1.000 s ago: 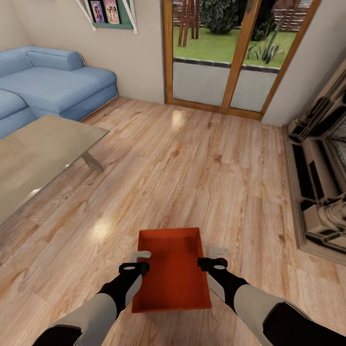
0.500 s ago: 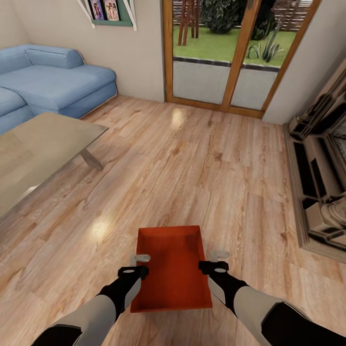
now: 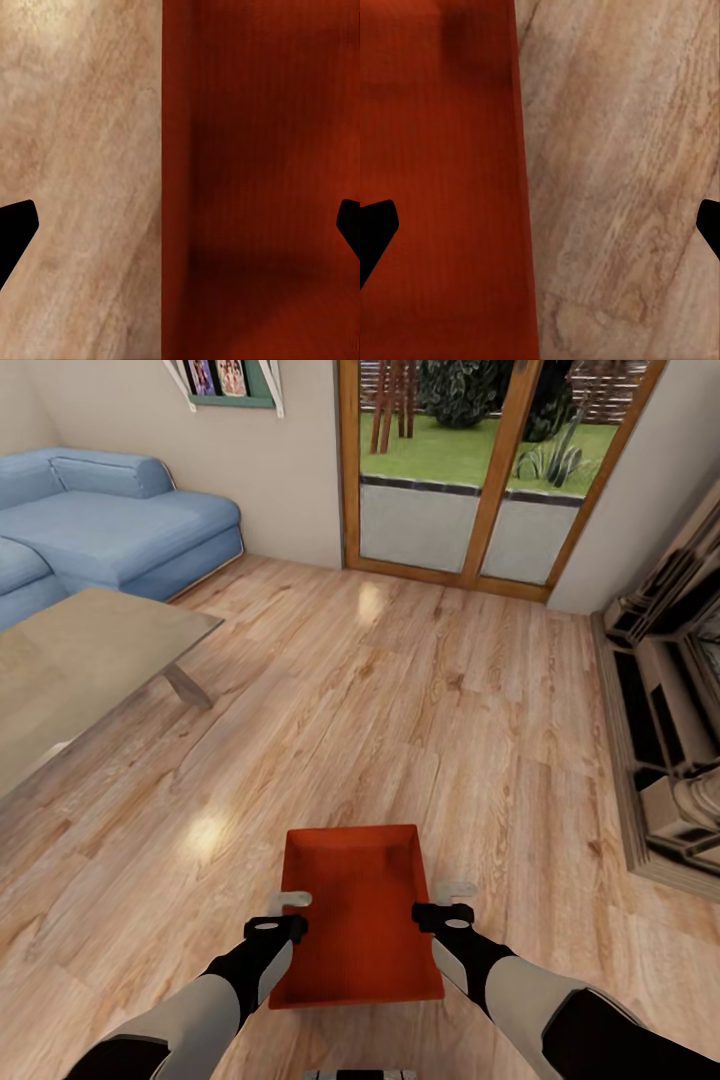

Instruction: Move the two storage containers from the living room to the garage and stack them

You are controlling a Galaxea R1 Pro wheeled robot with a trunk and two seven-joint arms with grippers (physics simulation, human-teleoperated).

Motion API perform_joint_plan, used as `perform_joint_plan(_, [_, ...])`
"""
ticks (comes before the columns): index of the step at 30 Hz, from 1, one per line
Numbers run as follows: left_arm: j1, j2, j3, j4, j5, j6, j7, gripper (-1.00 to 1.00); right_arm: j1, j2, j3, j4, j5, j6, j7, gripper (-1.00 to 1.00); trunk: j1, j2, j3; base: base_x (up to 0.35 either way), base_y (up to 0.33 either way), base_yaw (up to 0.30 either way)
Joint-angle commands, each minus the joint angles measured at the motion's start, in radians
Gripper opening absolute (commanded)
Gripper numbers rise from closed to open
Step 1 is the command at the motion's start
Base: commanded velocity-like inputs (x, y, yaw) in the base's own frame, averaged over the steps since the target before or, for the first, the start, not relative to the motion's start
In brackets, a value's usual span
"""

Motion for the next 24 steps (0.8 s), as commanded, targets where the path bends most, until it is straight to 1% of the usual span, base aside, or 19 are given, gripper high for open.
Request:
perform_joint_plan(1, [0.0,0.0,-0.004,-0.002,0.003,0.006,0.004,1.0,0.0,0.001,0.008,0.0,-0.011,-0.004,-0.003,1.0,0.004,-0.007,-0.004,0.0,0.0,0.0])
perform_joint_plan(24, [0.0,0.001,-0.003,-0.003,0.004,0.006,0.004,1.0,0.0,0.002,0.007,0.0,-0.01,-0.004,-0.003,1.0,0.092,-0.168,-0.076,0.0,0.0,0.0])
